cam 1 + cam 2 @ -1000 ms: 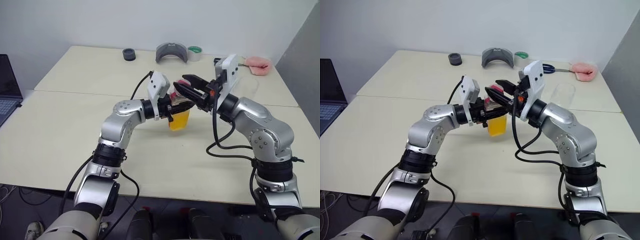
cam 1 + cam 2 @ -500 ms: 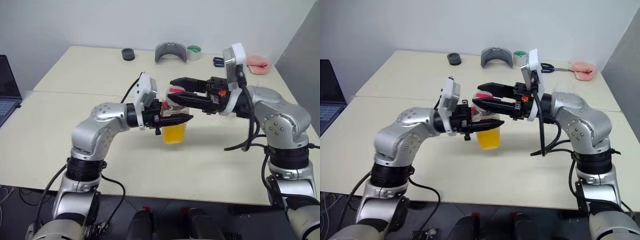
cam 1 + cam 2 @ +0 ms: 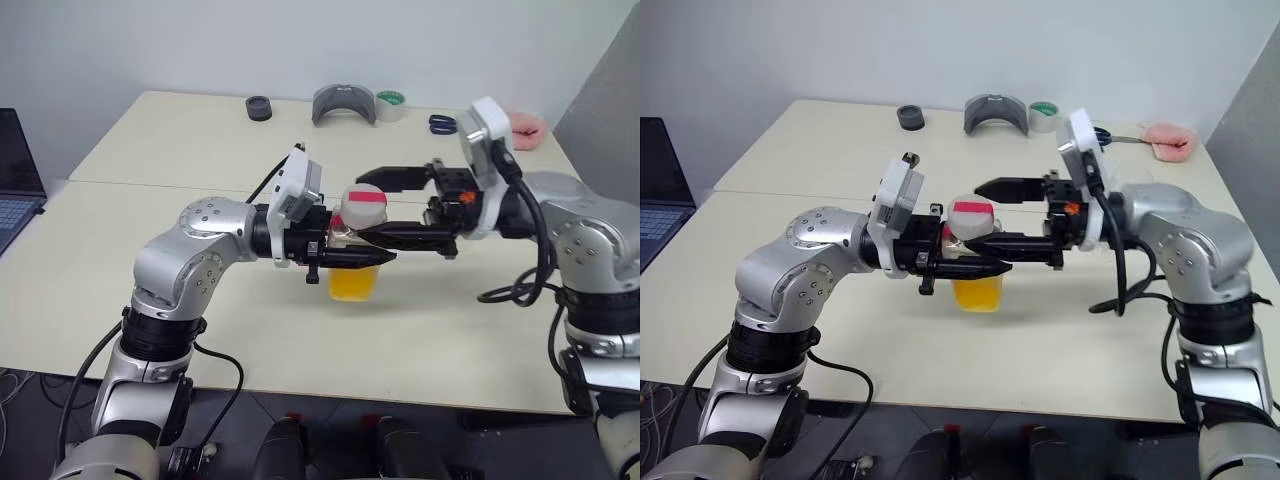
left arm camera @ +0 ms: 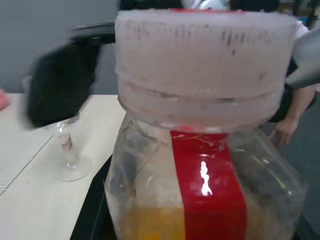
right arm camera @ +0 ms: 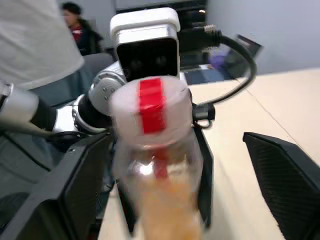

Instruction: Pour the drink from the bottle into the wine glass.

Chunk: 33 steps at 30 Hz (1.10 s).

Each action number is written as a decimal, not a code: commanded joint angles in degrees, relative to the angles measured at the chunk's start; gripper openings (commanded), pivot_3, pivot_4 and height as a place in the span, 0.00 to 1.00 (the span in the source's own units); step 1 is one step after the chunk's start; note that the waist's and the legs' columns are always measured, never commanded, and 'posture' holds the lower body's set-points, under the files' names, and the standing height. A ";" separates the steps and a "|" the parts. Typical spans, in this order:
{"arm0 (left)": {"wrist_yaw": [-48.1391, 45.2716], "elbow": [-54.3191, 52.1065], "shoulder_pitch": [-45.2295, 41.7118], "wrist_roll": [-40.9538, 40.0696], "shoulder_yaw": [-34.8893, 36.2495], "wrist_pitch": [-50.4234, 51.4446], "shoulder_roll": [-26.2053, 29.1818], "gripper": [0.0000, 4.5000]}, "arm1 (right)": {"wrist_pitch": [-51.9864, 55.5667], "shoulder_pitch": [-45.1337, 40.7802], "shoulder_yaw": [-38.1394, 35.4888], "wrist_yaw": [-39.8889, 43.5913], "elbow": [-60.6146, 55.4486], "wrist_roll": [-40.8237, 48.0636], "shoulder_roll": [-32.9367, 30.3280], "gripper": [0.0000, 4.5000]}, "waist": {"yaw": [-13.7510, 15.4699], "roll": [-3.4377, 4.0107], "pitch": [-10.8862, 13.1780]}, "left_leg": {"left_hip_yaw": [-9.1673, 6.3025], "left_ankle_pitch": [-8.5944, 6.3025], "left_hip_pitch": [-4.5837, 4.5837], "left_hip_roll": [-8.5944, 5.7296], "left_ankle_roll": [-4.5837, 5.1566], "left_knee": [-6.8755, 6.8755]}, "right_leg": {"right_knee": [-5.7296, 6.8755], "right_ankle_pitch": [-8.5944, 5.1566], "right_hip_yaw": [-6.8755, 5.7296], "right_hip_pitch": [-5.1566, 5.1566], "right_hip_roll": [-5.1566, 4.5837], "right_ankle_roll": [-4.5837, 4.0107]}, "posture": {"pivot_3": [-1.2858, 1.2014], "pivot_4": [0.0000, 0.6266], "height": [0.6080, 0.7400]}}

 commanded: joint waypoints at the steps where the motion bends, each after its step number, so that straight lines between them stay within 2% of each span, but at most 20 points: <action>1: 1.91 2.35 -0.97 2.87 -0.14 -4.69 -1.52 0.38 | 1.17 1.39 -5.19 -9.99 -7.84 2.34 0.89 1.00 | -0.04 0.00 0.00 | 0.01 0.00 0.00 -0.01 0.00 0.01 | 0.03 0.00 0.01 0.00 0.01 0.00 | 0.52 0.24 1.00; 4: 4.30 6.72 -1.42 6.79 -1.28 -9.28 -4.01 0.38 | 3.19 4.02 -5.44 -22.80 -15.06 2.09 5.03 1.00 | 0.01 0.00 0.00 | -0.02 0.00 0.00 -0.01 0.00 0.01 | 0.01 0.00 -0.02 0.01 0.03 0.00 | 0.52 0.24 1.00; 11: 6.02 10.17 -2.13 9.97 -2.43 -13.33 -7.81 0.38 | 3.59 9.04 -0.87 -40.54 -23.00 -2.43 13.77 1.00 | 0.00 0.00 0.00 | 0.03 0.00 -0.04 -0.01 0.00 0.00 | 0.03 0.00 0.07 -0.04 0.02 0.00 | 0.52 0.24 1.00; 18: 6.71 11.58 -3.29 10.62 -2.25 -13.99 -9.41 0.38 | 1.10 9.65 3.02 -45.11 -23.45 -8.27 15.54 1.00 | 0.01 0.00 0.00 | 0.03 0.00 -0.04 -0.04 0.00 0.01 | 0.03 0.00 0.05 -0.04 0.03 0.00 | 0.52 0.24 1.00; 33: 8.73 10.06 -2.32 9.29 -1.34 -11.21 -9.50 0.38 | -0.76 9.46 3.88 -46.00 -24.25 -10.03 18.37 1.00 | 0.00 0.00 0.00 | 0.02 0.00 -0.04 -0.03 0.00 0.00 | 0.03 0.00 0.04 -0.04 0.05 0.00 | 0.52 0.24 1.00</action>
